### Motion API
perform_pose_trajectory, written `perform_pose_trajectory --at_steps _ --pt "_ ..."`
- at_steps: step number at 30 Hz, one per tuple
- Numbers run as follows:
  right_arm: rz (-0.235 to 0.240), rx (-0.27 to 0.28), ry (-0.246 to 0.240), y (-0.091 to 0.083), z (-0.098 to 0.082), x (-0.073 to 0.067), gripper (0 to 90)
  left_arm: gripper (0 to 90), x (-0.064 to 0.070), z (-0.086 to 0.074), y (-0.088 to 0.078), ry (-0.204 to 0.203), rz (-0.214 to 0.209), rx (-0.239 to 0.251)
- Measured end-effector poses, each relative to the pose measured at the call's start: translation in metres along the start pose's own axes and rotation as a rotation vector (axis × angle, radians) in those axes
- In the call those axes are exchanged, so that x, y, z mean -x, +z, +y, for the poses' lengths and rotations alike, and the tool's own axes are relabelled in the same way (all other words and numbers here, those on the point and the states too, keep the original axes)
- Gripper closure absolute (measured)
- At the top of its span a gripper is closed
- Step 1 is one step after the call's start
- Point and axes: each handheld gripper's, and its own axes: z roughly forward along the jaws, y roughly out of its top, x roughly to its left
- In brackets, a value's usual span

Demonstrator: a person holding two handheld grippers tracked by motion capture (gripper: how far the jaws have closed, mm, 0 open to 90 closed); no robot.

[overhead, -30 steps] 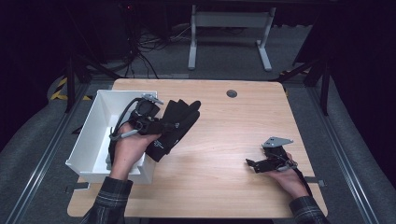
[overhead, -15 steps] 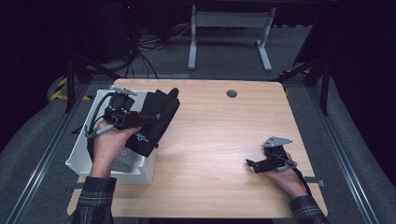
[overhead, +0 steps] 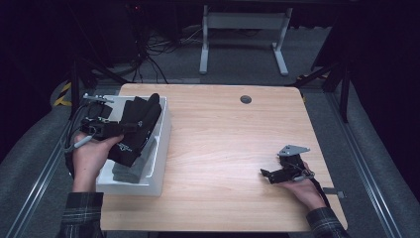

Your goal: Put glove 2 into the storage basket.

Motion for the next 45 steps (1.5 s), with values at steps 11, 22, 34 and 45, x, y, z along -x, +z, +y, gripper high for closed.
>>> perform_pose_trajectory --at_steps 11,22,34,45 --pt "-0.001 0.000 0.001 0.000 0.000 0.000 0.1 71.2 -0.032 -0.020 0.052 -0.075 0.064 -0.102" --pt "-0.001 0.000 0.002 0.000 0.000 0.000 0.1 68.3 -0.053 -0.037 0.077 -0.094 0.141 -0.136" --pt "-0.001 0.000 0.003 0.000 0.000 -0.001 0.0 33.4 -0.044 -0.020 0.062 -0.080 0.239 -0.144" --pt "0.000 0.000 0.002 0.000 0.000 -0.001 0.0 26.8 -0.028 -0.004 0.039 -0.038 0.236 -0.060"
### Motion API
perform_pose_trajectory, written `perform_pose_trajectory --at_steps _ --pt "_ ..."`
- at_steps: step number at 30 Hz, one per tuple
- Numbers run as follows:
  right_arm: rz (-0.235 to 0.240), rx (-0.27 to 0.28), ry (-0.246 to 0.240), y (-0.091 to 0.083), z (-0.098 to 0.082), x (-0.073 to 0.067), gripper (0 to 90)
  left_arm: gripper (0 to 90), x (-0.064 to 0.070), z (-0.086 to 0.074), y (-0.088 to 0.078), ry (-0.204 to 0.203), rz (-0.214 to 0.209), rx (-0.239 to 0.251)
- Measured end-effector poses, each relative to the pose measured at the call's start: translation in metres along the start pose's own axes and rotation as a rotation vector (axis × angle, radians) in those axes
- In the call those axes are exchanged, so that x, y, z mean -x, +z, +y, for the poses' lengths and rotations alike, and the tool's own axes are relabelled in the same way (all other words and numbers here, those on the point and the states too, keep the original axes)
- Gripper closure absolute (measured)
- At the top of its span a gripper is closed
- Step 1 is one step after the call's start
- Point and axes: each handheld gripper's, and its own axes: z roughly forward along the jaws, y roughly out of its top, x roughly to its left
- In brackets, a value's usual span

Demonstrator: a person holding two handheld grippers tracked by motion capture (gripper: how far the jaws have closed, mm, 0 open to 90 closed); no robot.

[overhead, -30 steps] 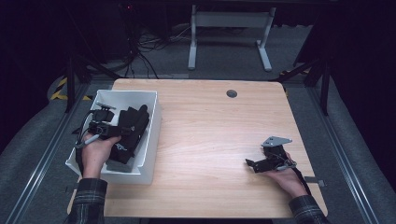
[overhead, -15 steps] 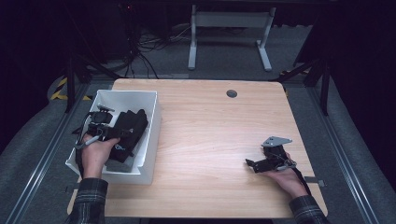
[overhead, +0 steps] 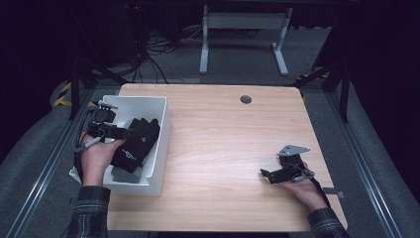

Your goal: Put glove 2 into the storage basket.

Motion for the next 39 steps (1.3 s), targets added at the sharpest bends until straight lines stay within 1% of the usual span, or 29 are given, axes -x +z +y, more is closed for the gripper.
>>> perform_pose_trajectory --at_steps 1,2,3,4,5,6,7,11,13,15,17,22,30,31,32,33,39 --pt "0.000 0.000 0.000 0.000 0.000 0.000 0.0 26.7 0.001 0.001 -0.002 0.007 -0.010 0.002" --pt "-0.001 0.000 0.000 0.000 0.000 0.000 0.1 26.6 0.004 0.002 -0.003 0.006 -0.018 0.017" --pt "-0.001 0.000 0.000 0.000 0.000 0.000 0.0 26.4 0.006 0.004 -0.006 0.014 -0.021 0.023" --pt "0.000 0.000 0.000 0.000 0.000 0.000 0.1 26.2 0.006 0.004 -0.006 0.014 -0.021 0.023" --pt "0.000 0.000 0.000 0.000 0.000 0.000 0.1 26.2 0.011 0.007 -0.010 0.030 -0.030 0.030" --pt "0.000 0.000 0.000 0.000 0.000 0.000 0.0 25.7 0.013 0.008 -0.011 0.032 -0.036 0.035" --pt "0.000 0.000 0.000 0.000 0.000 0.000 0.1 25.4 0.018 0.010 -0.014 0.042 -0.046 0.045" --pt "0.000 0.000 0.000 0.000 0.000 0.000 0.0 24.2 0.033 0.016 -0.019 0.078 -0.071 0.060" --pt "0.000 0.000 0.000 0.000 0.000 0.000 0.0 23.8 0.041 0.020 -0.022 0.102 -0.078 0.062" --pt "0.000 0.000 0.000 0.000 0.000 0.000 0.0 23.3 0.046 0.022 -0.023 0.114 -0.078 0.068" --pt "0.000 0.000 0.000 0.000 0.000 0.000 0.0 23.1 0.051 0.024 -0.026 0.124 -0.090 0.077" --pt "0.001 -0.001 -0.001 0.000 0.000 0.000 0.0 22.9 0.068 0.026 -0.029 0.162 -0.139 0.085" --pt "0.001 -0.001 -0.001 0.000 0.000 0.000 0.0 22.3 0.102 0.029 -0.019 0.224 -0.218 0.081" --pt "0.001 0.000 -0.001 0.000 0.000 0.000 0.0 22.3 0.108 0.028 -0.016 0.230 -0.237 0.085" --pt "0.002 -0.001 -0.001 0.000 0.000 0.000 0.0 22.3 0.111 0.028 -0.015 0.232 -0.248 0.084" --pt "0.001 0.000 -0.001 0.000 0.000 0.000 0.0 22.3 0.116 0.028 -0.012 0.242 -0.262 0.085" --pt "0.004 -0.003 -0.004 0.000 0.000 0.000 0.0 21.8 0.149 0.022 0.004 0.284 -0.310 0.072"
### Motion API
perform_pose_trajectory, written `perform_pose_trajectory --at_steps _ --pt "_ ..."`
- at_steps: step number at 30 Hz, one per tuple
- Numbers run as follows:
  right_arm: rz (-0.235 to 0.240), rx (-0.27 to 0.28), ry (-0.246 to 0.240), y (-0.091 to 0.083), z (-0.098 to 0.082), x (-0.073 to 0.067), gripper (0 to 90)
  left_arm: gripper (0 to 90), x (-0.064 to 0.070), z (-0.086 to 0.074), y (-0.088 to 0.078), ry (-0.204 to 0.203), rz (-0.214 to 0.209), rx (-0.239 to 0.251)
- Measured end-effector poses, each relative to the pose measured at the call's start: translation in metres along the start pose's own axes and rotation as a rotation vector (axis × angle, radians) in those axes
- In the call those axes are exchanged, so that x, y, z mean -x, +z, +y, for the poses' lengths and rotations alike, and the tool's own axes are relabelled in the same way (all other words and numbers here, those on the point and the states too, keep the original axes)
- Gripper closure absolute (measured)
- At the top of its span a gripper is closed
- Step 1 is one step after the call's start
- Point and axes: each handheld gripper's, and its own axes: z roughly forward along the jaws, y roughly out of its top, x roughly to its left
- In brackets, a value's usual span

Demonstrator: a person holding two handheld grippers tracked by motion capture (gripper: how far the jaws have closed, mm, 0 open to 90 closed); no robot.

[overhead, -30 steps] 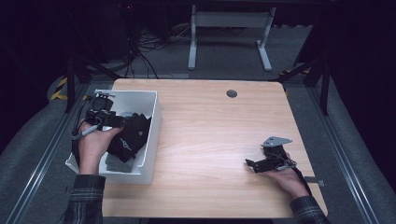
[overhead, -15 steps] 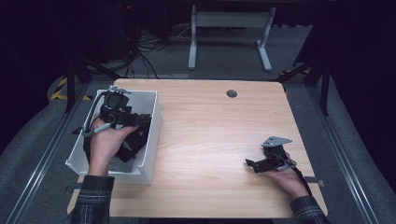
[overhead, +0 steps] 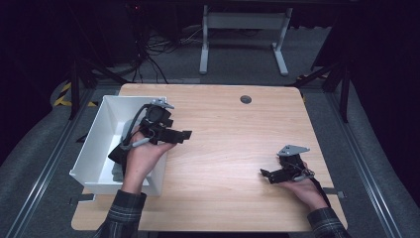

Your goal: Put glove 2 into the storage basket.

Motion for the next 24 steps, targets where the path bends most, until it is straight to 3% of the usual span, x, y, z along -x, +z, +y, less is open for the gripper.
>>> perform_pose_trajectory --at_steps 12,15,20,24 --pt "0.002 0.000 -0.002 0.000 0.000 0.000 0.0 20.8 0.044 -0.018 0.049 0.095 -0.080 -0.008" --pt "0.003 0.001 -0.002 0.000 0.000 0.000 0.0 20.4 0.050 -0.027 0.063 0.125 -0.079 -0.021" --pt "0.002 0.000 -0.003 0.000 0.000 0.000 0.0 19.1 0.054 -0.040 0.079 0.139 -0.088 -0.030" --pt "0.002 0.001 0.000 0.000 0.000 0.000 0.0 17.9 0.056 -0.058 0.099 0.154 -0.081 -0.069"
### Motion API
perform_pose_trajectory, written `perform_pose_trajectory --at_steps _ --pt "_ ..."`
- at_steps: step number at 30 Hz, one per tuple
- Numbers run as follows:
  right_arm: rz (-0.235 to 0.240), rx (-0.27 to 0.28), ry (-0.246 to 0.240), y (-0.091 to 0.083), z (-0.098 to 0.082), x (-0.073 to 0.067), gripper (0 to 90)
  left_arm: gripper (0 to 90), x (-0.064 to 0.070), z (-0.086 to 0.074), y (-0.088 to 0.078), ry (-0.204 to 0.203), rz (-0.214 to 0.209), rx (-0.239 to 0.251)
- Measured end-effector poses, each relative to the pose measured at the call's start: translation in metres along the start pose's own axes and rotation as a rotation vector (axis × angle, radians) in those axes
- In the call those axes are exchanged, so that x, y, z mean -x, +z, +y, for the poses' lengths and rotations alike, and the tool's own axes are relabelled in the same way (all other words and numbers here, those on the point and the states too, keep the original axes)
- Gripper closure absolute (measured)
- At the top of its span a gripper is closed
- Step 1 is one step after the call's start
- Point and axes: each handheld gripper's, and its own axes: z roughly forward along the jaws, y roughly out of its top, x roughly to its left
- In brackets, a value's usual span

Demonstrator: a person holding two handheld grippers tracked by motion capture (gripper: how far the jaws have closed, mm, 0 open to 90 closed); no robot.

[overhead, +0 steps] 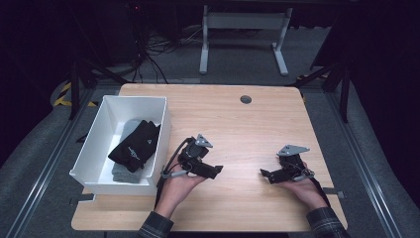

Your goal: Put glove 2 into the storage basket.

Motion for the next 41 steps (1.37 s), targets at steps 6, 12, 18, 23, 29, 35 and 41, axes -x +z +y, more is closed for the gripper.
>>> perform_pose_trajectory --at_steps 6,12,18,23,29,35,41 --pt "0.000 0.000 0.000 0.000 0.000 0.000 0.0 17.1 0.000 -0.016 0.019 0.024 0.007 -0.014" --pt "-0.001 0.000 0.001 0.000 0.000 0.000 0.0 16.7 0.000 -0.025 0.030 0.039 0.030 -0.043" --pt "-0.001 0.000 0.001 0.000 0.000 0.000 0.0 16.5 -0.003 -0.036 0.037 0.041 0.056 -0.051" --pt "-0.001 0.000 0.002 0.000 0.000 0.000 0.0 13.1 -0.003 -0.042 0.043 0.074 0.098 -0.060" --pt "-0.005 -0.001 0.003 0.000 0.000 0.000 0.0 2.8 -0.005 -0.047 0.048 0.104 0.084 -0.020" --pt "-0.005 -0.001 0.003 0.000 0.000 0.000 0.0 0.0 -0.006 -0.049 0.050 0.112 0.073 0.004" --pt "-0.002 0.000 0.003 0.000 0.000 0.000 0.0 0.0 -0.007 -0.049 0.050 0.125 0.062 0.013"
